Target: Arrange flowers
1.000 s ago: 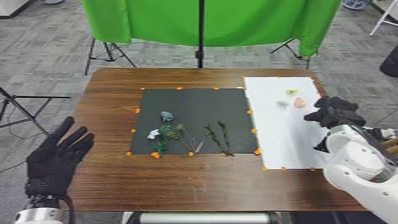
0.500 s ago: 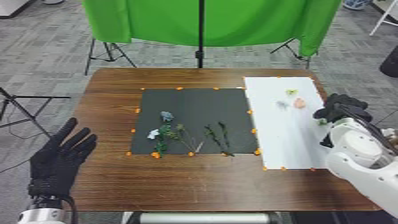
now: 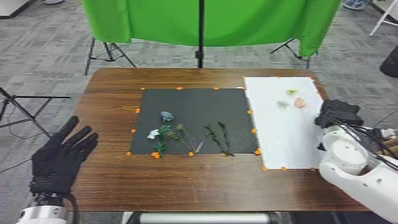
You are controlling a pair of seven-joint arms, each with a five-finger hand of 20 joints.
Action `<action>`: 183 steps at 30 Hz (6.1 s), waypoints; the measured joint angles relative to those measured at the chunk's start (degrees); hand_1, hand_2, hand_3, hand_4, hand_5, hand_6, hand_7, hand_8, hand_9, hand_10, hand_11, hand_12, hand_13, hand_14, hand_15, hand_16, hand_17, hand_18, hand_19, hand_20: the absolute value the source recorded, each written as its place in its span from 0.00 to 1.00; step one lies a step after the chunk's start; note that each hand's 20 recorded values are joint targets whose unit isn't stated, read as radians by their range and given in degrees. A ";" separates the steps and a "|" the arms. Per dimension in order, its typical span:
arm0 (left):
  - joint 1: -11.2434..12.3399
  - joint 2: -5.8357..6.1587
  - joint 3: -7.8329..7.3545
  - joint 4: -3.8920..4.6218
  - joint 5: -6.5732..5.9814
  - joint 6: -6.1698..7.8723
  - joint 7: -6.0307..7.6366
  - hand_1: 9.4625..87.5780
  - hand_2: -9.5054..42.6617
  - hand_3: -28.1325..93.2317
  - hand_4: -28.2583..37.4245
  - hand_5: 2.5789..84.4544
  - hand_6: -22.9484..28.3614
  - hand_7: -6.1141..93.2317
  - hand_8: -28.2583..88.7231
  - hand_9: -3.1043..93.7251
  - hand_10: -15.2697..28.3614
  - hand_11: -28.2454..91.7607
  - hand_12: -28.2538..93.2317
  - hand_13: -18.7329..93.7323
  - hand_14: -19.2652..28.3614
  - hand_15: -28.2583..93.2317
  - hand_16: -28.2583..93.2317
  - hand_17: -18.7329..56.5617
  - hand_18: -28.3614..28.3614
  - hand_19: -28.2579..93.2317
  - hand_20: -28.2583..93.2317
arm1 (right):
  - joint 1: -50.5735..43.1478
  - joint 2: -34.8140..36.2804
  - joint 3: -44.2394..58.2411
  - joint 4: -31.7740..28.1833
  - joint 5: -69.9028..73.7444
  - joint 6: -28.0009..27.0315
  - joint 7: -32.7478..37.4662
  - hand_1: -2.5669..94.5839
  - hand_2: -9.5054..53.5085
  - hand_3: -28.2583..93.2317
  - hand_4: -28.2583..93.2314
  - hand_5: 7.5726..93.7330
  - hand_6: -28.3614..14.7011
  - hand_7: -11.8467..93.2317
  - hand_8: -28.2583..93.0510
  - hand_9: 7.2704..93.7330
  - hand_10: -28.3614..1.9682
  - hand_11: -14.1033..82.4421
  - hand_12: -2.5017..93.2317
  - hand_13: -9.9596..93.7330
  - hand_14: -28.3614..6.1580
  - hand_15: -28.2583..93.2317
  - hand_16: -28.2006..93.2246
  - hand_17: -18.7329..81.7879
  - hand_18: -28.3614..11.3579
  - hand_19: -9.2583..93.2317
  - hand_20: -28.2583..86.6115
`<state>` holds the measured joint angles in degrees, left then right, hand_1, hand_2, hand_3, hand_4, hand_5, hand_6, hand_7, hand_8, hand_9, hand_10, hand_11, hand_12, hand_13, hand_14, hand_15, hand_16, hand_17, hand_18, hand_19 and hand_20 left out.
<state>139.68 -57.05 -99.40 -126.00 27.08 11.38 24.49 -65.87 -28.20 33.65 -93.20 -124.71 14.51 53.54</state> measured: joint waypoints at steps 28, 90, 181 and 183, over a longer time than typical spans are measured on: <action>0.64 0.88 -1.00 -0.28 0.01 0.03 -0.09 0.17 0.29 0.91 0.02 0.40 0.60 0.16 0.16 0.37 0.80 0.40 0.31 0.36 0.99 0.61 0.16 0.10 0.93 0.67 0.28 | 18.22 -19.31 -19.63 -10.32 -4.85 5.19 -21.88 0.58 0.00 0.80 0.00 0.93 0.77 0.26 0.24 0.99 0.73 0.34 0.38 0.82 0.69 0.78 0.42 0.44 0.19 0.88 0.63; -1.64 1.14 -0.26 0.43 0.28 -0.39 -1.86 0.17 0.29 0.90 0.02 0.40 0.60 0.16 0.16 0.37 0.80 0.40 0.31 0.36 0.99 0.61 0.15 0.09 0.93 0.67 0.28 | 17.70 -27.39 -12.47 -12.29 3.74 -5.58 -15.16 0.41 0.00 0.89 0.00 0.64 0.70 0.26 0.13 0.71 0.54 0.46 0.19 0.65 0.50 0.81 0.36 0.35 0.12 0.83 0.66; -0.95 -0.90 -0.69 0.18 1.53 -1.03 -4.16 0.17 0.29 0.91 0.02 0.40 0.61 0.16 0.16 0.37 0.80 0.40 0.31 0.36 0.99 0.61 0.15 0.09 0.93 0.67 0.28 | 19.38 -29.96 -23.03 -3.73 -3.88 -3.40 -15.44 0.60 0.00 0.82 0.00 0.87 0.70 0.28 0.23 0.96 0.71 0.25 0.39 0.79 0.75 0.72 0.48 0.46 0.24 0.89 0.62; -0.95 -0.98 -0.80 0.18 1.67 -1.12 -4.44 0.17 0.29 0.90 0.02 0.40 0.61 0.16 0.16 0.37 0.80 0.40 0.31 0.36 0.99 0.61 0.16 0.09 0.93 0.67 0.28 | 19.11 -29.67 -23.03 -3.91 -3.88 -4.57 -15.58 0.60 0.00 0.82 0.00 0.86 0.70 0.28 0.23 0.95 0.71 0.25 0.39 0.77 0.74 0.73 0.48 0.45 0.23 0.89 0.62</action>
<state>138.73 -58.03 -100.20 -125.82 28.74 10.27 20.05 -46.76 -57.88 10.62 -97.11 -128.59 9.93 37.96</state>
